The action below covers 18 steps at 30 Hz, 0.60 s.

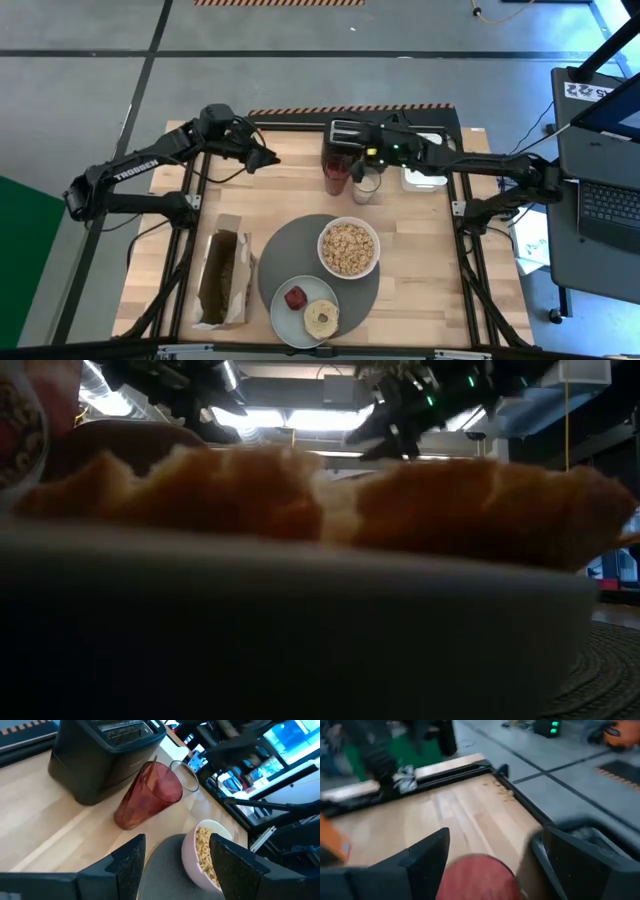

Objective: Arrange a breakfast setting

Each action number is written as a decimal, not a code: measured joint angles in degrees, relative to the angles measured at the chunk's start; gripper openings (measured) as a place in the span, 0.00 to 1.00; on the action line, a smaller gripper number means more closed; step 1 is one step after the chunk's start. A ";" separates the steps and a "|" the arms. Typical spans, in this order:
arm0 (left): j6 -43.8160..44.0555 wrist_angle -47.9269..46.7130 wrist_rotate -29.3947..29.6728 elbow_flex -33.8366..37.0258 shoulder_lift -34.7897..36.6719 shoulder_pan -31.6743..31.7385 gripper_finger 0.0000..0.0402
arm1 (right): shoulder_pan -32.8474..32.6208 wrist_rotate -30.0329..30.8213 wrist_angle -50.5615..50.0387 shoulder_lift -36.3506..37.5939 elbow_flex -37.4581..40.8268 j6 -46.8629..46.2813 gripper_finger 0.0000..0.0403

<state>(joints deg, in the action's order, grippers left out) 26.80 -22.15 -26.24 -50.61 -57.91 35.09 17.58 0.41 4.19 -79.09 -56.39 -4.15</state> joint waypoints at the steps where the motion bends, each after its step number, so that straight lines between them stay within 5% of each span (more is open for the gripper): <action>1: 0.27 0.06 0.25 0.00 -0.01 -0.01 0.53 | 0.83 -0.23 3.57 0.47 3.25 -2.23 0.79; 7: 3.15 0.46 1.46 0.00 0.02 -0.02 0.53 | 2.45 0.86 25.87 0.50 15.98 -11.54 0.64; 13: 4.55 0.38 1.74 0.00 0.03 -0.02 0.53 | 2.71 1.14 24.46 0.39 17.28 -9.60 0.46; 18: 4.57 0.35 3.45 0.00 0.02 -0.02 0.53 | 3.17 2.12 20.24 0.39 17.28 -9.29 0.41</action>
<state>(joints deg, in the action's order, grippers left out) 31.37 -21.80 -22.79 -50.61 -57.89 35.07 20.76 2.53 24.43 -78.70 -39.11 -13.44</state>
